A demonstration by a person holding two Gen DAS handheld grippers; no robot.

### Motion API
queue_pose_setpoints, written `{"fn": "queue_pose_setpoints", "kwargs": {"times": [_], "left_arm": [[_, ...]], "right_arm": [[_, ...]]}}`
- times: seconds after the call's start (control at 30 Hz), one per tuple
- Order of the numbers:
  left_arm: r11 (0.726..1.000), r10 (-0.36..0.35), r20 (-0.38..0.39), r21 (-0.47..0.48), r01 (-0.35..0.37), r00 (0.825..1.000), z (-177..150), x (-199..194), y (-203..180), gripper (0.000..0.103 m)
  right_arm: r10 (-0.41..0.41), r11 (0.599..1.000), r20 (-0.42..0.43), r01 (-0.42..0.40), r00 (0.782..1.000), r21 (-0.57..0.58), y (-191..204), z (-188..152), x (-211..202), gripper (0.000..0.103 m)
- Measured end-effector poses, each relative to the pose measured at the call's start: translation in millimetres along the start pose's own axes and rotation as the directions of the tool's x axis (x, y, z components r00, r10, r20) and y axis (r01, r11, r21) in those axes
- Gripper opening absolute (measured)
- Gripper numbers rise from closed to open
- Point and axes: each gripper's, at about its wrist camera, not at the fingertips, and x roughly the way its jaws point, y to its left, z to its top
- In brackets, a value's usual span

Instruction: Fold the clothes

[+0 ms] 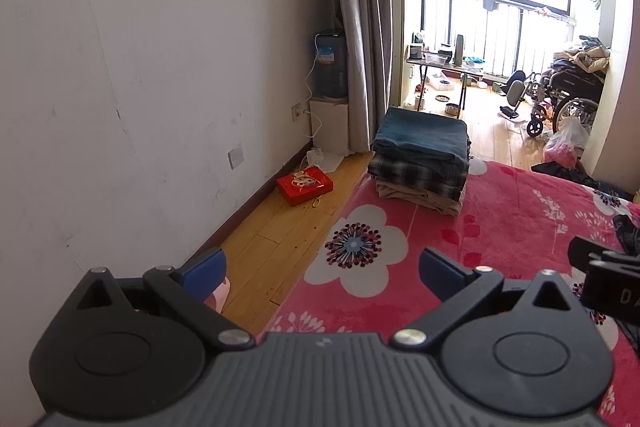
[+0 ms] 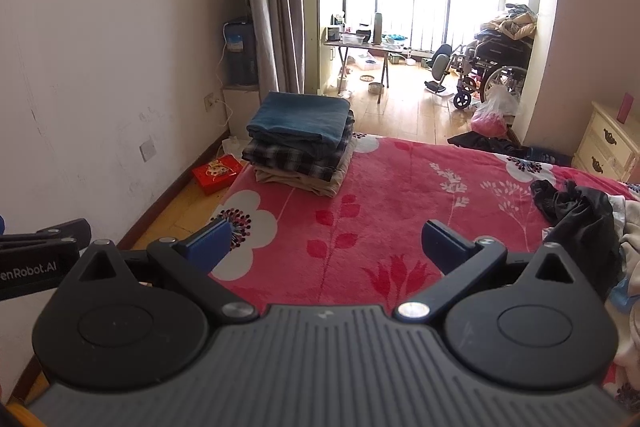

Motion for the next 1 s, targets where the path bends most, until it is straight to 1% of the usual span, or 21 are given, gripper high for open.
{"fn": "queue_pose_setpoints", "kwargs": {"times": [0.17, 0.57, 1.0], "left_arm": [[1.0, 0.008, 0.013, 0.009, -0.008, 1.0, -0.2, -1.1, 1.2, 0.103], [0.999, -0.004, 0.018, 0.036, 0.003, 1.0, -2.4, -3.7, -5.0, 0.103], [0.999, -0.008, 0.022, 0.044, 0.007, 1.0, -3.7, -4.5, -7.2, 0.103]], "right_arm": [[-0.001, 1.0, -0.007, 0.001, 1.0, -0.014, 5.8, -2.3, 1.7, 0.102], [-0.006, 0.999, -0.016, 0.005, 1.0, -0.034, 8.5, -6.2, 2.1, 0.102], [-0.005, 1.0, -0.038, 0.004, 0.999, -0.025, 7.4, -8.9, 5.1, 0.102]]}}
